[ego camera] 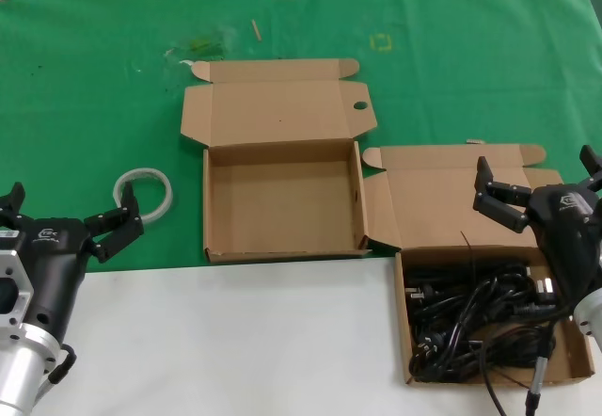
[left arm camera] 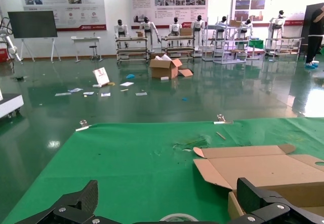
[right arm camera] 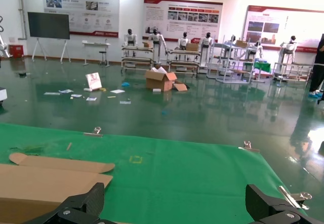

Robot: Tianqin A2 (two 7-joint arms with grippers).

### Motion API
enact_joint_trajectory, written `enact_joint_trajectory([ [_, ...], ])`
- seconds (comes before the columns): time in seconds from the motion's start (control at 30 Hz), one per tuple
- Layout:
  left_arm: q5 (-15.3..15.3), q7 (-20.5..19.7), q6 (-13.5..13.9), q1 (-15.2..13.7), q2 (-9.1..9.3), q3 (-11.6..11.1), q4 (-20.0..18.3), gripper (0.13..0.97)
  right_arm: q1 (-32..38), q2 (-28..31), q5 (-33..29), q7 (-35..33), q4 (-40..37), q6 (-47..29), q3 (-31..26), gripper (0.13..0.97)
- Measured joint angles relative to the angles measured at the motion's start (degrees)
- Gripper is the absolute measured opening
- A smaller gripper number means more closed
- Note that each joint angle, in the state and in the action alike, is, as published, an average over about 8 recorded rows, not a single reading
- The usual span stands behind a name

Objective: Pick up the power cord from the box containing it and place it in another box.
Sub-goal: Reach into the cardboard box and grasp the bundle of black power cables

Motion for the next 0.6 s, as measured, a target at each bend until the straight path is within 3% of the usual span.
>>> enact_joint_trajectory([
  [0.6, 0.0, 0.0, 0.0, 0.0, 0.0, 0.0, 0.0, 0.959, -0.27, 2.21, 0.72, 0.45, 3.27, -2.93, 0.91, 0.966],
])
